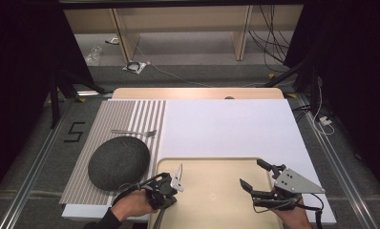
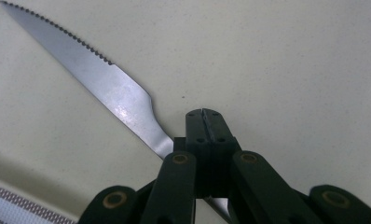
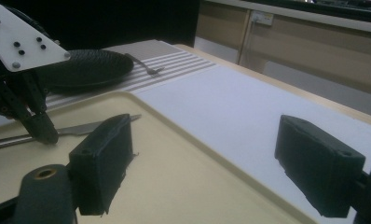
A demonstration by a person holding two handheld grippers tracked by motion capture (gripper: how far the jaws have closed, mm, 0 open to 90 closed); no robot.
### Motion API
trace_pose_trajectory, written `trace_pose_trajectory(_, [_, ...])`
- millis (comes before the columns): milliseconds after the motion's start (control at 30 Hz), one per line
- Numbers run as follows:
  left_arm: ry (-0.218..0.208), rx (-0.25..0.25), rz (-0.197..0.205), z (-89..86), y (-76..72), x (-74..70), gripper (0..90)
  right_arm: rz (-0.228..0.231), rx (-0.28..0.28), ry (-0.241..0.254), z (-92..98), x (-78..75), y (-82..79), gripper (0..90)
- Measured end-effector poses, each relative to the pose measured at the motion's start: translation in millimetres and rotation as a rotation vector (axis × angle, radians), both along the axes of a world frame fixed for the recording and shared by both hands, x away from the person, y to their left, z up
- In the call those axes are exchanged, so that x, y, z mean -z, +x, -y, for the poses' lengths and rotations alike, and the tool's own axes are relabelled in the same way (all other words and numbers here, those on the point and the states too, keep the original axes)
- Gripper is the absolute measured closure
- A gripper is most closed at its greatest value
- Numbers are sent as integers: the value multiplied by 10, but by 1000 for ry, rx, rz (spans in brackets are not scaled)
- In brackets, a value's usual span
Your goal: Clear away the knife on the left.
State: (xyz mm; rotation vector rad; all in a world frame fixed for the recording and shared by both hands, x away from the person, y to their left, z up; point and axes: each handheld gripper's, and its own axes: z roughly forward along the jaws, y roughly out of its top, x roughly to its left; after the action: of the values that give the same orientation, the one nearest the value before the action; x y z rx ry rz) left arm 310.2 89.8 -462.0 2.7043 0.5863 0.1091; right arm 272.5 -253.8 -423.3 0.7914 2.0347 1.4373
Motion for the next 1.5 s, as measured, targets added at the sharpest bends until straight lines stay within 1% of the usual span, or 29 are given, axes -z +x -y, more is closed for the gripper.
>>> trace_pose_trajectory(333, [16, -19, 9, -74, 26, -3, 891, 5, -3, 6, -1, 10, 11, 198])
trace_pose_trajectory(967, [23, -35, 11, -179, 55, -4, 880, -2, -2, 3, 0, 10, 7, 198])
trace_pose_trajectory(1067, [25, -39, 13, -197, 60, -4, 877, 3, -3, 5, 2, 13, 13, 198])
trace_pose_trajectory(1233, [24, -42, 9, -214, 71, -5, 871, -7, -1, 0, 12, 10, 8, 199])
trace_pose_trajectory(1400, [24, -40, 10, -213, 76, -10, 837, -4, -4, 4, 14, 13, 9, 199])
trace_pose_trajectory(1500, [14, -46, 9, -222, 83, -37, 773, -3, -7, 8, 15, 15, 9, 198])
